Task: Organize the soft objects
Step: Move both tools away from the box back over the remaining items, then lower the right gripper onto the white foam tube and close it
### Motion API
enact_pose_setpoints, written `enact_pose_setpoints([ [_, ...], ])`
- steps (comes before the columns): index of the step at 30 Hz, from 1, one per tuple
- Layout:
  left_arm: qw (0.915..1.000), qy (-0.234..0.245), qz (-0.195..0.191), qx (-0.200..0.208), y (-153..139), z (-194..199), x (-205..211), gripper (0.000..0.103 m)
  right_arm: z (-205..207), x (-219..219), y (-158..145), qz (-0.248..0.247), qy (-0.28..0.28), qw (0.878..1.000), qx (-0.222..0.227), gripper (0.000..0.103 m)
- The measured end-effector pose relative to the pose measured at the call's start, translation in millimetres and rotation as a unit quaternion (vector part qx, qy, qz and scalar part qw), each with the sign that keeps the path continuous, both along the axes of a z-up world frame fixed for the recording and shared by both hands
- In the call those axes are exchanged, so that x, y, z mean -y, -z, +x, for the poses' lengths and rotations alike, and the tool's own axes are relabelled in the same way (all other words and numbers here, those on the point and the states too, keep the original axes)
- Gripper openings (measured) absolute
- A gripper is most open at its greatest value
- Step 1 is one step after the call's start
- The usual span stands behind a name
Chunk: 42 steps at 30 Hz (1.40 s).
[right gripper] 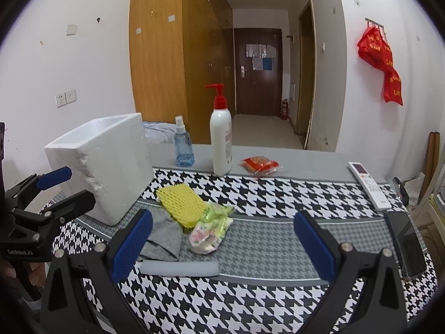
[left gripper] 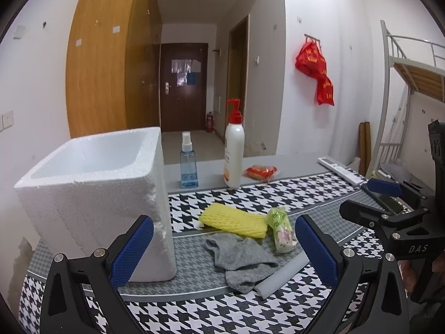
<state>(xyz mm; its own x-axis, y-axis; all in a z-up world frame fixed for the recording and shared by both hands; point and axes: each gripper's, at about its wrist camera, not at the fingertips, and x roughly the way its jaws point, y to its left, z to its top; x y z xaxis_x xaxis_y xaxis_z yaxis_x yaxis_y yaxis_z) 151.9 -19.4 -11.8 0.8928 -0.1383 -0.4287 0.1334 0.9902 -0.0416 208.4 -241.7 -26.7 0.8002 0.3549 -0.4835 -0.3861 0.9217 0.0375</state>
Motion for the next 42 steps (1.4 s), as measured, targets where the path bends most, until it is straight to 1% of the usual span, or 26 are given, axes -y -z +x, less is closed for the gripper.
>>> enact_pose_setpoints([
  [5,0.9999,-0.006,0.004,-0.014,9.4,5.2,-2.2,0.102,2.7,-1.3,7.4,-0.006,-0.013,1.0,-0.011,0.103],
  [10,0.9995,-0.009,0.005,-0.03,18.3,8.9,-2.9,0.102,7.4,-2.1,19.7,-0.009,-0.027,0.999,-0.035,0.103],
  [13,0.9994,-0.009,0.008,-0.033,20.9,9.5,-3.5,0.102,9.2,-3.4,27.6,-0.009,-0.046,0.998,-0.049,0.103],
  [15,0.9993,-0.012,0.011,-0.034,21.9,9.1,-5.2,0.102,9.9,-6.3,33.9,-0.012,-0.062,0.996,-0.061,0.102],
  [20,0.9989,-0.024,0.004,-0.041,25.1,10.7,-11.4,0.102,14.4,-16.1,48.0,-0.022,-0.098,0.991,-0.086,0.102],
  [25,0.9987,-0.018,0.009,-0.047,27.8,13.4,-10.8,0.102,20.5,-21.8,60.9,-0.034,-0.11,0.988,-0.108,0.102],
  [28,0.9982,-0.015,0.01,-0.057,30.9,16.6,-11.3,0.102,25.2,-22.2,67.2,-0.035,-0.117,0.985,-0.123,0.102],
  [31,0.9975,-0.011,0.013,-0.069,34.0,21.3,-10.9,0.102,28.4,-23.4,71.6,-0.033,-0.138,0.98,-0.138,0.102],
  [34,0.9968,-0.001,0.01,-0.079,35.8,25.8,-8.1,0.102,30.5,-26.7,72.9,-0.035,-0.165,0.976,-0.141,0.097],
  [36,0.9963,0.0,0.005,-0.086,37.5,29.8,-6.2,0.102,31.0,-29.1,73.7,-0.046,-0.176,0.973,-0.139,0.092],
  [39,0.9961,0.004,0.009,-0.088,39.3,31.0,-2.2,0.102,32.7,-33.7,77.5,-0.061,-0.193,0.968,-0.145,0.083],
  [42,0.9961,0.009,0.009,-0.087,39.0,31.3,0.3,0.102,33.7,-37.1,79.2,-0.074,-0.213,0.963,-0.147,0.081],
])
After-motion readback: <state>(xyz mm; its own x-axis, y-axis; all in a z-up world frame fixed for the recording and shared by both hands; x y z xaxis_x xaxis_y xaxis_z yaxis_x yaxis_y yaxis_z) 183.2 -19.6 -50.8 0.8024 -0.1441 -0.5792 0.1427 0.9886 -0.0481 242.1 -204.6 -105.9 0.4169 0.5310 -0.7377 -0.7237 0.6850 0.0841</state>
